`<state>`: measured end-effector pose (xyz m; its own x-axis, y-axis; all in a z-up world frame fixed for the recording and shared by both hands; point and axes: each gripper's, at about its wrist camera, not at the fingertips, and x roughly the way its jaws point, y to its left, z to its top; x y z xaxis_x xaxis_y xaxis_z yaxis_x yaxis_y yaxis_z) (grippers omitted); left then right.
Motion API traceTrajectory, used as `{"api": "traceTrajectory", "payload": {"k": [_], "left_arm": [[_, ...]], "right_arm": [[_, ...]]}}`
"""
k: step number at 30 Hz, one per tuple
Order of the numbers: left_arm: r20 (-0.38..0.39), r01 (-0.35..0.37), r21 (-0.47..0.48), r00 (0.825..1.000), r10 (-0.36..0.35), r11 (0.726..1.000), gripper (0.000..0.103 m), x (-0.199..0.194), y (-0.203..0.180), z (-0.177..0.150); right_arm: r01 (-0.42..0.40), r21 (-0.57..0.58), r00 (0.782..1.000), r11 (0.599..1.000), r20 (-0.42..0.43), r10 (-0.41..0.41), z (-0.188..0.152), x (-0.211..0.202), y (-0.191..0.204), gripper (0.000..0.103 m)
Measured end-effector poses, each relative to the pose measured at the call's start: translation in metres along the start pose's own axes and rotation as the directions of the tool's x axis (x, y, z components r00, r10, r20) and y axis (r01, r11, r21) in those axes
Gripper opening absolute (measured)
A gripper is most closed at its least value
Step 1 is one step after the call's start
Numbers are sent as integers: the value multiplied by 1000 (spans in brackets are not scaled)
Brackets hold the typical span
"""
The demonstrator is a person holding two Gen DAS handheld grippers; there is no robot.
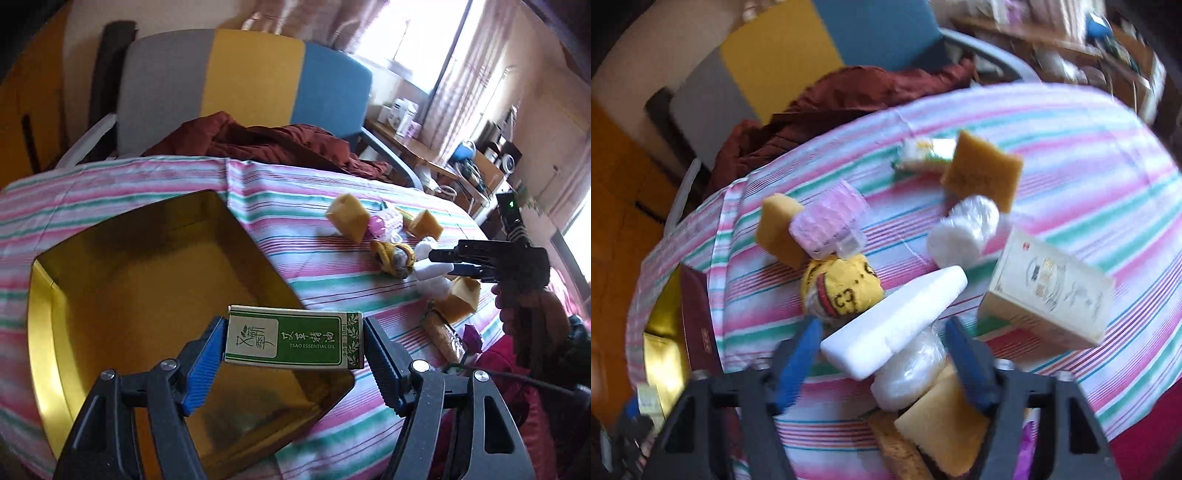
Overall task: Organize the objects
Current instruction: 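Grasp the green-and-white box with the left gripper while the right grasps the white bar, then carry the green box and white bar into the gold tray and open both grippers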
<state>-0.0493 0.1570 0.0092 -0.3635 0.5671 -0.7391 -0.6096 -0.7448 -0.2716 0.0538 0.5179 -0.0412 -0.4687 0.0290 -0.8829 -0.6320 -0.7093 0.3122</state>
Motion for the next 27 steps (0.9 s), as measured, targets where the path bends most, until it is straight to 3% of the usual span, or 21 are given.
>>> {"api": "traceTrajectory", "payload": {"k": [3,5,10,14,20,27], "left_arm": [[1,-14,-33,1000,14,999,73,-7,12,-11],[5,-25,-58,1000,25,998,73,-13,21,-19],[31,-60,-133,997,64,989,73,-34,50,-32],[43,-113,-188,991,123,976,73,-48,75,-44],[34,-193,-247,978,207,950,74,-63,105,-68],[-4,-251,-276,965,260,928,80,-68,129,-93]], "right_arm": [[-9,15,1000,1000,27,8,-1,-1,-1,43],[-4,-7,999,1000,53,4,-5,-10,4,27],[-10,-72,988,997,150,20,-15,-52,17,26],[-77,-188,974,979,196,114,-29,-86,54,26],[-208,-387,957,898,108,269,-61,-83,144,26],[-283,-539,952,793,-57,301,-112,-29,253,26]]}}
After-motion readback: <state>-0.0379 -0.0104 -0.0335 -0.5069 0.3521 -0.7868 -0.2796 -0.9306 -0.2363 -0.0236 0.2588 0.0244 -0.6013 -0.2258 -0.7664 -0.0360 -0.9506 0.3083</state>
